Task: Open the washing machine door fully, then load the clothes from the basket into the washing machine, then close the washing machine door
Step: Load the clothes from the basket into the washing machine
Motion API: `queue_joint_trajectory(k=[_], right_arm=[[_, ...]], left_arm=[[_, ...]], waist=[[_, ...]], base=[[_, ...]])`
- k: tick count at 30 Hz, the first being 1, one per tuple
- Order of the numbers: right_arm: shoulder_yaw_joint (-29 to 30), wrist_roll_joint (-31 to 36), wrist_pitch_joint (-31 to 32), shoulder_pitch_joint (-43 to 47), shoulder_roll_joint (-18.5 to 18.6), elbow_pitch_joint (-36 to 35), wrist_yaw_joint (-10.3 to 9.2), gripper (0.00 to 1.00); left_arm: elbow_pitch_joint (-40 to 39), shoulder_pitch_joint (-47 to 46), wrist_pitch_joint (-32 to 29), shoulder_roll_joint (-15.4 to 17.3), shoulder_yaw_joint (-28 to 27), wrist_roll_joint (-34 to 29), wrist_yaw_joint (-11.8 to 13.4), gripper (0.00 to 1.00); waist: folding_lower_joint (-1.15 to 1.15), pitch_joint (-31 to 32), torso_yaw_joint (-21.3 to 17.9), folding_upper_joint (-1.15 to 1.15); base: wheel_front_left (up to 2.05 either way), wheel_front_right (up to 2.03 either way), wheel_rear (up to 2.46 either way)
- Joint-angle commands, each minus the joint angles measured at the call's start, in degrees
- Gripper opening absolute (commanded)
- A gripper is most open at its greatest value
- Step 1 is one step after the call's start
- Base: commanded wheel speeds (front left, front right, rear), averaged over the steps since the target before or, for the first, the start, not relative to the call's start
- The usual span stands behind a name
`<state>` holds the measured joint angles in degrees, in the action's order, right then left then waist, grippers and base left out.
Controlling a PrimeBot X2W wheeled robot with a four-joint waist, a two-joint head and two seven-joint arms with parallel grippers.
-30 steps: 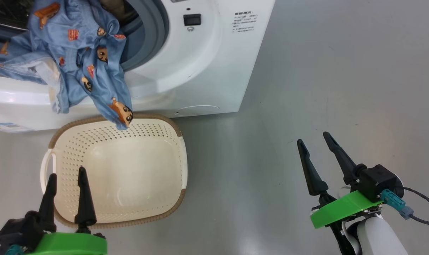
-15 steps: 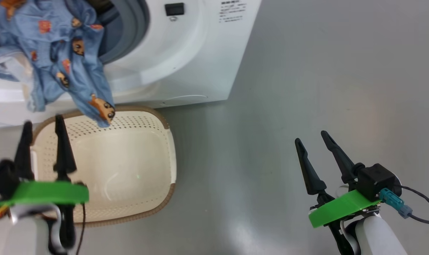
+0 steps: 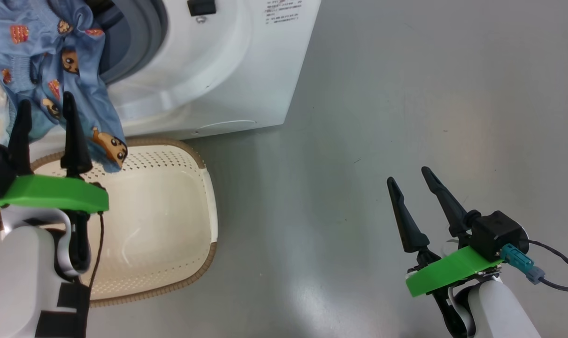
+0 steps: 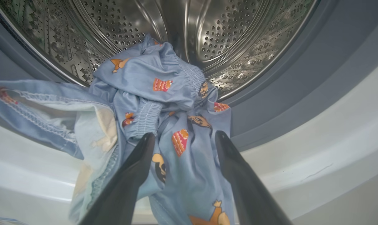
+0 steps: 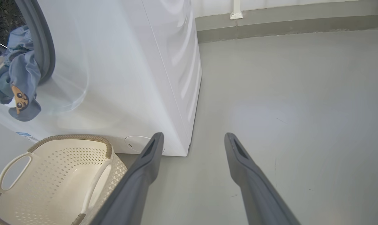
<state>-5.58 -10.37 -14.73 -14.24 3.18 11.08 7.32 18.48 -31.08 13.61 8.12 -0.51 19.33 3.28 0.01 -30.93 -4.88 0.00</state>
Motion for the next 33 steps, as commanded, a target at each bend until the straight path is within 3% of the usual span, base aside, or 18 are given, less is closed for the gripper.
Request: queue_joint_trajectory(k=[1,11,33], right_arm=[[-1.69,-0.79,-0.27,0.37,-0.3,-1.21,0.17,1.0],[-1.86,-0.84,-0.27,0.22,-0.3,-1.19,0.17,1.0],[-2.49,-1.02,-0.27,0.03,-0.3,-1.19,0.17,1.0]], left_arm=[[-0.25,-0.96,0.1,2.14,-1.39,-0.57,0.39,1.0],[2.94,-3.33,0.36,1.48,0.45,-1.64,1.02,1.0],[10.78,-8.56,1.35,4.0,-1.11,-4.32,4.91,1.0]], waist=[[-0.01,-0.02,-0.05,0.0],[-0.01,-0.34,-0.02,0.0],[-0.01,-2.84,-0.49,0.0]], base=[[0.0,0.0,0.0],[0.0,0.0,0.0],[0.0,0.0,0.0]])
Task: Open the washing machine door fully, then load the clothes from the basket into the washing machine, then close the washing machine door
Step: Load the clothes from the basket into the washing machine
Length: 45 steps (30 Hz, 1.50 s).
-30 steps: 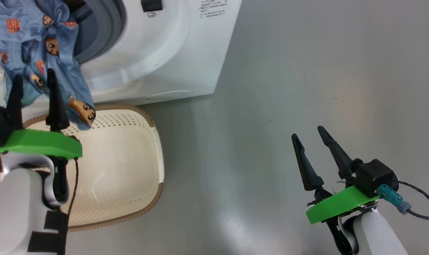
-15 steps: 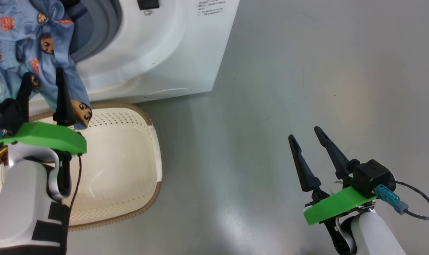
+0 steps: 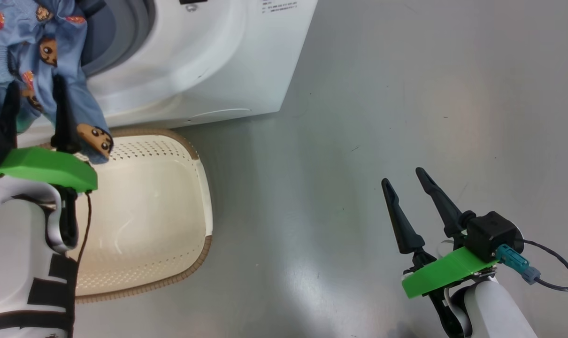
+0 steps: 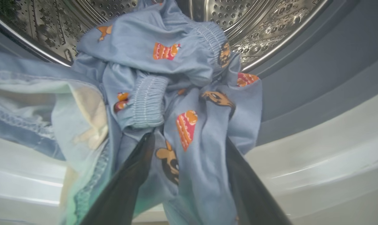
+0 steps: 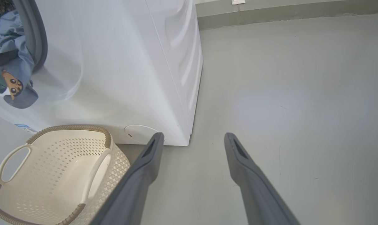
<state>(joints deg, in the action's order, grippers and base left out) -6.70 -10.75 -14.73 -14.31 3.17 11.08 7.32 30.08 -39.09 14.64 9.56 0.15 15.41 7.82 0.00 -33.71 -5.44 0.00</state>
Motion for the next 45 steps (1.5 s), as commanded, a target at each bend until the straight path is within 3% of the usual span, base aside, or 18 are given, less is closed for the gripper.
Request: queue_joint_trajectory(k=[1,23,25,27,28,29,30,36,45], right_arm=[[-1.35,-0.63,-0.27,0.09,-0.29,-1.19,0.17,1.0],[-1.85,-0.47,-0.27,-0.65,-0.29,-1.41,0.17,1.0],[-1.84,-0.43,-0.27,-0.78,-0.29,-1.44,0.17,1.0],[-1.73,-0.35,-0.27,-0.81,-0.29,-1.4,0.17,1.0],[-1.66,-0.33,-0.27,-0.79,-0.29,-1.39,0.17,1.0],[-1.59,-0.3,-0.27,-0.75,-0.29,-1.37,0.17,1.0],[-1.51,-0.29,-0.27,-0.71,-0.29,-1.36,0.17,1.0],[-1.55,-0.49,-0.27,-0.56,-0.29,-1.41,0.17,1.0],[-2.02,-0.78,-0.27,-0.66,-0.29,-1.39,0.17,1.0]], left_arm=[[-0.63,-0.56,0.32,2.7,-1.87,-0.49,0.45,1.0],[5.7,-4.83,0.35,4.66,-2.25,-2.66,0.07,0.99],[7.71,-5.84,0.35,5.04,-2.37,-2.46,-0.14,0.78],[9.5,-6.86,0.35,5.43,-2.66,-2.0,-0.57,0.48],[10.34,-7.33,0.35,5.56,-2.89,-1.66,-0.81,0.45],[10.98,-7.75,0.35,5.77,-3.04,-1.48,-1.0,0.15],[11.46,-8.11,0.36,5.85,-3.26,-1.23,-1.14,0.0],[13.14,-9.64,0.36,6.32,-3.09,-1.35,-1.99,0.0],[8.53,-11.72,0.36,6.07,-3.1,-1.99,-2.29,0.0]], waist=[[0.0,-0.09,0.1,0.0],[0.0,-1.34,0.05,0.0],[0.0,-1.46,-0.08,0.0],[0.0,-1.49,-0.2,0.0],[0.0,-1.49,-0.26,0.0],[0.0,-1.48,-0.28,0.0],[0.0,-1.47,-0.29,0.0],[0.0,-1.36,-0.09,0.0],[0.0,-1.4,0.0,0.0]], base=[[0.0,0.0,0.0],[0.0,0.0,0.0],[0.0,0.0,0.0],[0.0,0.0,0.0],[0.0,0.0,0.0],[0.0,0.0,0.0],[0.0,0.0,0.0],[0.0,0.0,0.0],[0.0,0.0,0.0]])
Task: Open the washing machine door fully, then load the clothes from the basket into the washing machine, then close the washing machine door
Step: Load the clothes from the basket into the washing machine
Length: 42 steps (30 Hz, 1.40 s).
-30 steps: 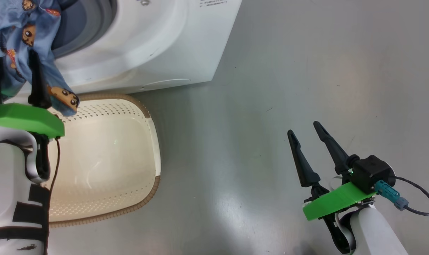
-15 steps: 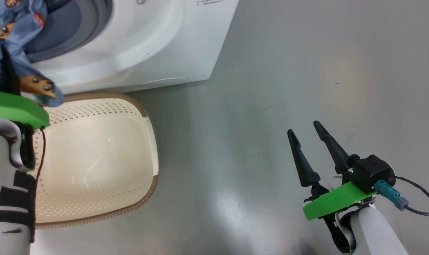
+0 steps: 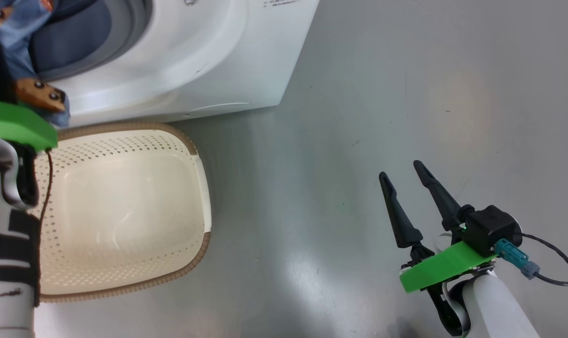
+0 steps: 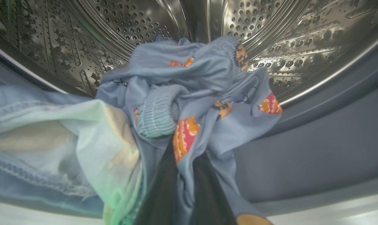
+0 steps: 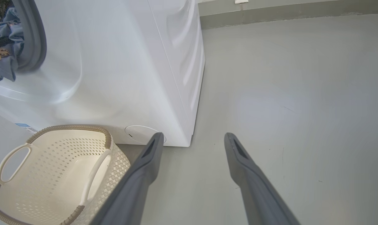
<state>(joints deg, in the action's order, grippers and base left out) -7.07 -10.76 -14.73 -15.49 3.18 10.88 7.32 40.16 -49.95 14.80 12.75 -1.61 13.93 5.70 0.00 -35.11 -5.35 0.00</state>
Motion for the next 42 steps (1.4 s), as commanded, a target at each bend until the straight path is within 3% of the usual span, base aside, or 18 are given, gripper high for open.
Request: queue_joint_trajectory(k=[1,10,14,21,24,35,42], right_arm=[[-1.79,-0.81,-0.27,0.48,-0.3,-1.18,0.17,1.0],[-4.04,-1.74,-0.27,0.28,-0.3,-1.0,0.17,1.0],[-4.8,-1.84,-0.27,1.05,-0.3,-1.19,0.17,1.0],[-4.6,-1.48,-0.27,2.87,-0.3,-1.97,0.17,1.0],[-4.38,-1.15,-0.27,3.63,-0.3,-2.43,0.17,1.0],[-4.21,-1.37,-0.27,5.2,-0.3,-4.11,0.17,1.0],[-4.61,-1.65,-0.27,5.51,-0.3,-3.79,0.17,1.0]], left_arm=[[-1.81,-1.39,0.19,3.0,-1.35,-0.62,-0.13,0.0],[2.55,-9.76,0.19,5.97,-1.28,-1.89,0.3,0.0],[5.89,-15.82,0.19,9.21,-1.64,-2.42,-0.78,0.0],[6.59,-21.49,0.19,12.46,-3.0,-2.76,-2.17,0.0],[5.51,-23.78,0.19,13.38,-3.14,-3.11,-3.94,0.0],[-0.7,-27.36,0.19,13.35,-5.36,-6.61,-2.29,0.0],[7.63,-28.77,-0.18,14.04,-2.05,-11.02,-0.95,0.0]], waist=[[0.0,-0.07,-0.23,0.0],[0.0,-1.72,-3.58,0.0],[0.0,-3.9,-6.24,0.0],[0.0,-6.88,-8.57,0.0],[0.0,-8.3,-9.25,0.0],[0.0,-11.16,-9.47,0.0],[0.0,-10.37,-9.37,0.0]], base=[[0.0,0.0,0.0],[0.0,0.0,0.0],[0.0,0.0,0.0],[0.0,0.0,0.0],[0.0,0.0,0.0],[0.0,0.0,0.0],[0.0,0.0,0.0]])
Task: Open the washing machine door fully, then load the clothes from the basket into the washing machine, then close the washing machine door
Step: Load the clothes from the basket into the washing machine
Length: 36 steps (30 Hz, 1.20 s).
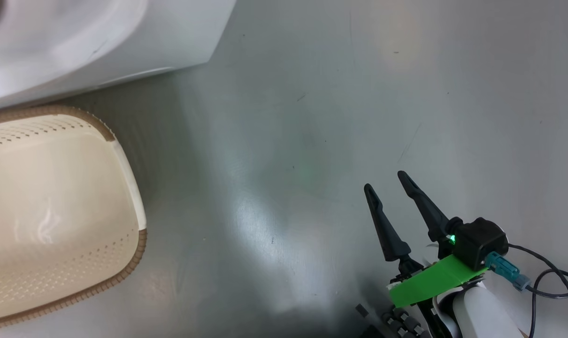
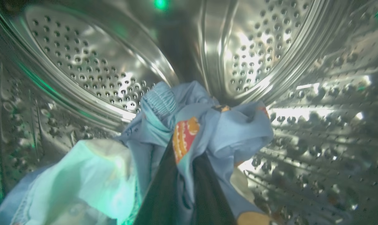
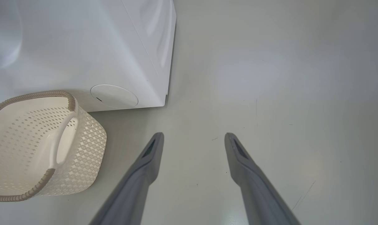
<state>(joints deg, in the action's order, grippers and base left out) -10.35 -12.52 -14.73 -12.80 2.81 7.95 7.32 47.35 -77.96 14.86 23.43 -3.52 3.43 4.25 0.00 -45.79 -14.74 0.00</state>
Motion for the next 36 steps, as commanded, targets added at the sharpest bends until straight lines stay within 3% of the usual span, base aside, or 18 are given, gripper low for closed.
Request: queue_joint_trajectory(k=[1,3,4,12,21,36], right_arm=[[-1.39,0.05,-0.27,2.94,0.07,-0.77,0.17,1.0],[-1.57,-0.1,-0.27,3.11,0.07,-0.64,0.17,1.0],[-1.6,-0.2,-0.27,3.16,0.07,-0.57,0.17,1.0],[-1.43,-0.6,-0.27,3.29,0.07,-0.08,0.17,1.0],[-1.81,-1.09,-0.27,2.32,0.07,1.06,0.17,1.0],[-1.77,-2.2,-0.27,0.13,0.07,3.52,0.17,1.0]], left_arm=[[3.05,-1.17,-1.29,3.4,0.49,-1.01,0.55,0.06],[6.26,-2.52,-1.5,3.77,1.65,-2.2,1.24,0.45],[7.68,-3.11,-1.5,3.79,1.88,-2.48,1.84,1.0],[16.05,-5.48,-1.75,2.83,4.12,-3.79,3.87,1.0],[19.16,-2.13,-0.2,0.32,1.74,-0.2,6.02,1.0],[10.33,14.46,0.13,-5.42,-2.56,5.69,4.8,1.0]], waist=[[0.0,0.53,0.02,0.0],[0.0,0.81,-0.08,0.0],[0.0,0.99,-0.1,0.0],[0.0,2.85,0.49,0.0],[0.0,6.91,1.81,0.0],[0.0,16.89,5.18,0.0]], base=[[0.0,0.0,0.0],[0.0,0.0,0.0],[0.0,0.0,0.0],[0.0,0.0,0.0],[0.0,0.0,0.0],[0.0,0.0,0.0]])
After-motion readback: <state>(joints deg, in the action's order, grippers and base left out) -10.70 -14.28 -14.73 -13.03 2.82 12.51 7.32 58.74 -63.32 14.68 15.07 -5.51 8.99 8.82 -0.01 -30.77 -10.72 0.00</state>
